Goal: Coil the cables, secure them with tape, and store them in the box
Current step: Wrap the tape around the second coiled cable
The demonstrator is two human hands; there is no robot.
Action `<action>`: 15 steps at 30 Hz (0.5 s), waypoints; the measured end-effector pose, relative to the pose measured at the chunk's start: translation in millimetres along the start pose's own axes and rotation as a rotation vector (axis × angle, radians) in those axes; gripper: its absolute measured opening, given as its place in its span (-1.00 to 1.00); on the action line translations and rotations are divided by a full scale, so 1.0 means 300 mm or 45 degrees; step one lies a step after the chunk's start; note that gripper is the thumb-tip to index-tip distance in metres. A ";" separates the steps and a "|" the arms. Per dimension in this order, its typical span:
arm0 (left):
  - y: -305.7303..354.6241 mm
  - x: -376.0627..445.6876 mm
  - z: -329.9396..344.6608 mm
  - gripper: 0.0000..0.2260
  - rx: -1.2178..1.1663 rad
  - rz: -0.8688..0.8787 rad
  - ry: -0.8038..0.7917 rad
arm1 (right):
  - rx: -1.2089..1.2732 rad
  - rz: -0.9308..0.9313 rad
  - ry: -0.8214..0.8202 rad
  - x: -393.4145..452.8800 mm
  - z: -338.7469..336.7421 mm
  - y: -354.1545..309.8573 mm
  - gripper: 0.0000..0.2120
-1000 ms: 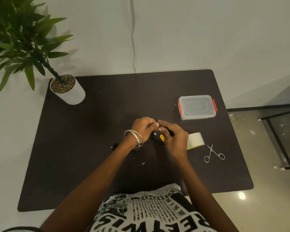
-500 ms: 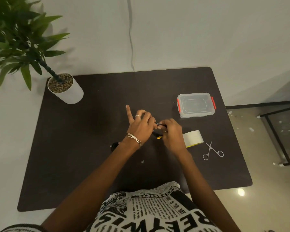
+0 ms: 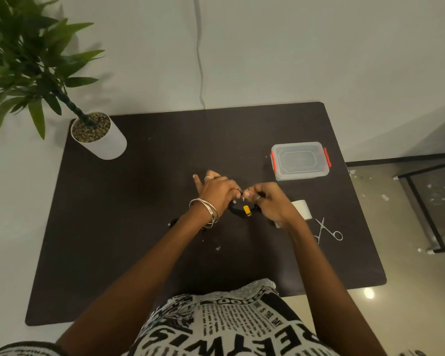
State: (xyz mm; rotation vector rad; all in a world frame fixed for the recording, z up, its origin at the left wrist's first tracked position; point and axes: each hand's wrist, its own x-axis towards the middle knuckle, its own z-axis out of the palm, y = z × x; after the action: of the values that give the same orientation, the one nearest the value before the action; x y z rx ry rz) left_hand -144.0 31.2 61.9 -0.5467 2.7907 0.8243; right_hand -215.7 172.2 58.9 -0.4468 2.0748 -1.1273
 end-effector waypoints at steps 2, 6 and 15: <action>0.005 0.008 -0.001 -0.79 -0.005 -0.029 -0.052 | -0.011 -0.009 0.007 0.005 -0.009 0.008 -0.86; 0.005 0.020 -0.014 -0.79 0.034 -0.032 -0.108 | -0.105 -0.129 0.086 0.005 -0.037 0.030 -0.89; -0.003 0.040 -0.054 -0.81 -0.533 0.003 -0.343 | -0.602 -0.725 0.224 -0.004 -0.019 0.057 -0.66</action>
State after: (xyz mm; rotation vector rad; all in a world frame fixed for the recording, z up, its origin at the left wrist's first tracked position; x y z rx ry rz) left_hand -155.8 17.9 71.7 -0.4501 2.3826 1.3829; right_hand -218.5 185.8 47.2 -1.2688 2.4514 -0.9899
